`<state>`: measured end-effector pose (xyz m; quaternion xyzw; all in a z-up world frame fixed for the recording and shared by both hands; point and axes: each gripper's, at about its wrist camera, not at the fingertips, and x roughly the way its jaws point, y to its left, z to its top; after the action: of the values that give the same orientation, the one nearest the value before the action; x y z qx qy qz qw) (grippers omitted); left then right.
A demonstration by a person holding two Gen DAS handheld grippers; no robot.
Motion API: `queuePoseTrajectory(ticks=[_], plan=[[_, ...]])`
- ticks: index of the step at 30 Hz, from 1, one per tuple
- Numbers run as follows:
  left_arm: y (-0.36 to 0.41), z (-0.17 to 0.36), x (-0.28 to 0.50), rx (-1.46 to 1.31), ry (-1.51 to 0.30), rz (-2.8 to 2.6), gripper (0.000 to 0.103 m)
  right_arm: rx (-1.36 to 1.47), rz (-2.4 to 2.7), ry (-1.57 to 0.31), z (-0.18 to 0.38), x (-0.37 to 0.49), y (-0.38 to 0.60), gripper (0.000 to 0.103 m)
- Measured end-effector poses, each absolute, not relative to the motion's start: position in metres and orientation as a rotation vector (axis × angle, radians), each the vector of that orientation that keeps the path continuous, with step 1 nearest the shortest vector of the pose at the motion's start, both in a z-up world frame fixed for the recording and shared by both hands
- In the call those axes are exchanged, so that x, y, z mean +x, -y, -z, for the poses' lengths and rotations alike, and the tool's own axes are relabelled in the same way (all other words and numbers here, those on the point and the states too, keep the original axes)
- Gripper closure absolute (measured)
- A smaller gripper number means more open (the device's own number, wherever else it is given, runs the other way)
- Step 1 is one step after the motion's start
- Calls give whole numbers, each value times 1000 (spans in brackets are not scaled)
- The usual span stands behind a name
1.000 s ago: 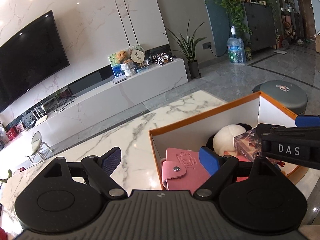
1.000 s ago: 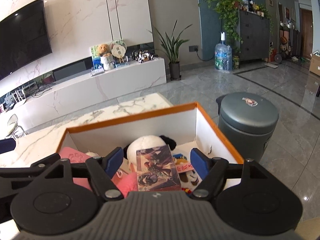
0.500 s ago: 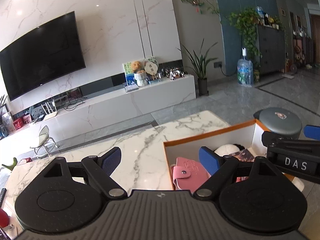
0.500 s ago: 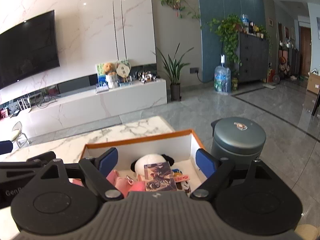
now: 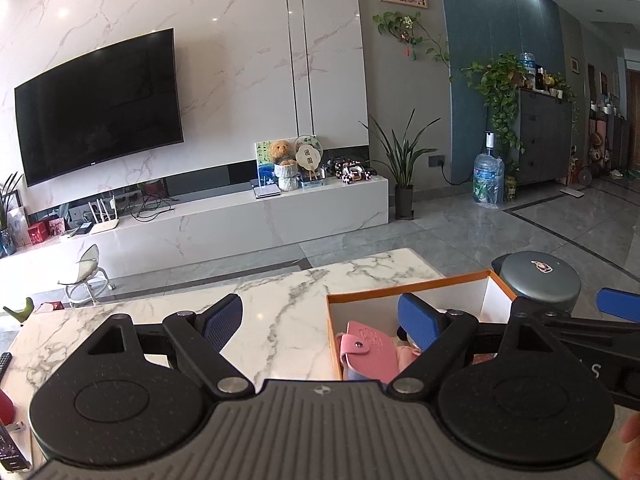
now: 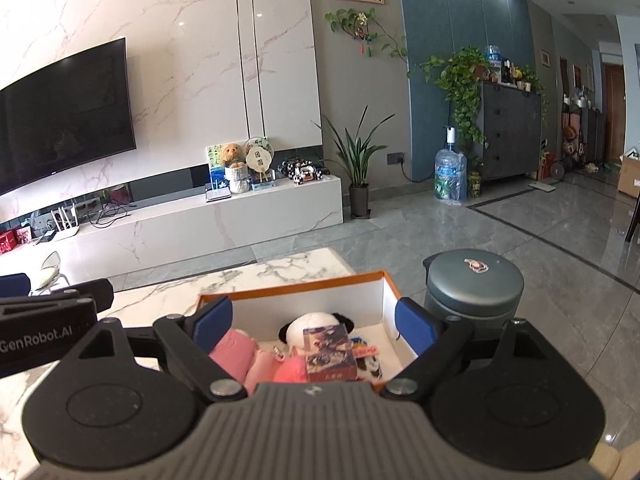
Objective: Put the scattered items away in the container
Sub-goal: 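Open both tools and withdraw them up from the box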
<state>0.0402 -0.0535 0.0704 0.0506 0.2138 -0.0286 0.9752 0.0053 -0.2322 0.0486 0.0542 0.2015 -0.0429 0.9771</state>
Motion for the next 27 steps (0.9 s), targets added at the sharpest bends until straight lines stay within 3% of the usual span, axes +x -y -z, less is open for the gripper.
queuePoseTrajectory(ticks=[27], plan=[[30,-19,-8,13,-602,70,2,42,129,-510,-10,-56,207,9]])
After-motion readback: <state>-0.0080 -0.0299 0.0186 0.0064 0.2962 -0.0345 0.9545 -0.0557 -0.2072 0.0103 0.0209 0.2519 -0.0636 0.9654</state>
